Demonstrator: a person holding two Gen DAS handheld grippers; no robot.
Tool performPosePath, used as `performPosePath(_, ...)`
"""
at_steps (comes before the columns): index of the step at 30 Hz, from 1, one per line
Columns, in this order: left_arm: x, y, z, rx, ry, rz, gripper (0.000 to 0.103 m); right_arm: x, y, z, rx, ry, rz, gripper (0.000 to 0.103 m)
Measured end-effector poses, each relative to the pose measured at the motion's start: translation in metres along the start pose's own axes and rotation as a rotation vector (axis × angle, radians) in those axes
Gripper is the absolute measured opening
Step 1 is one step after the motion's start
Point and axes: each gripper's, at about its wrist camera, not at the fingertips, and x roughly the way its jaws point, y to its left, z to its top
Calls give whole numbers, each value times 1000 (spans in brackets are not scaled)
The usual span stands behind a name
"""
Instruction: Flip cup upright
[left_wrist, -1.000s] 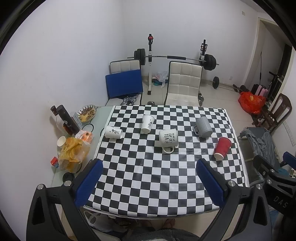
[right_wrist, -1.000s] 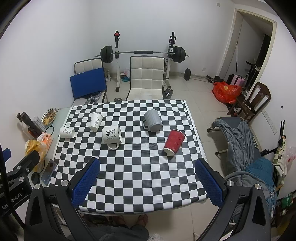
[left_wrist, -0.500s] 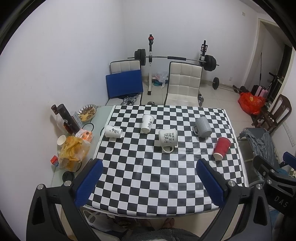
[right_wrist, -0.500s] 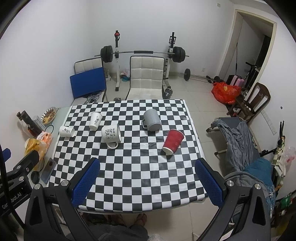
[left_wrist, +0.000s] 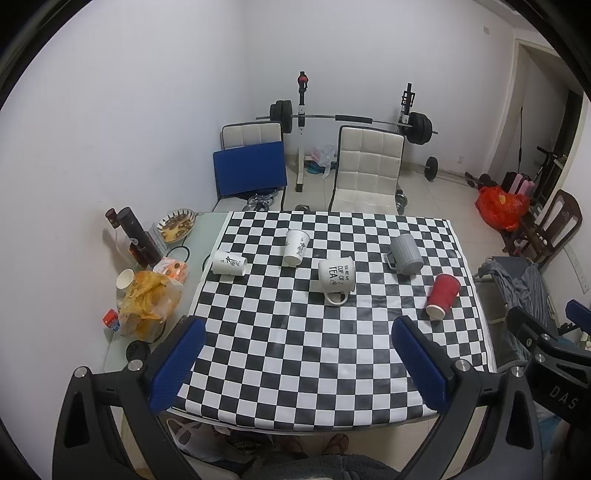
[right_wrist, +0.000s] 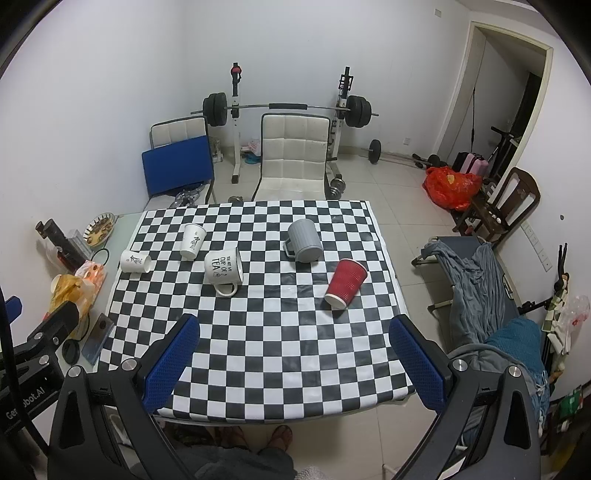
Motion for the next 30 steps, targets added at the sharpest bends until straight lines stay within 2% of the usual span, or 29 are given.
performPosePath(30, -2, 0, 0, -3, -8, 1, 103, -14, -1, 6, -1, -11, -3, 103)
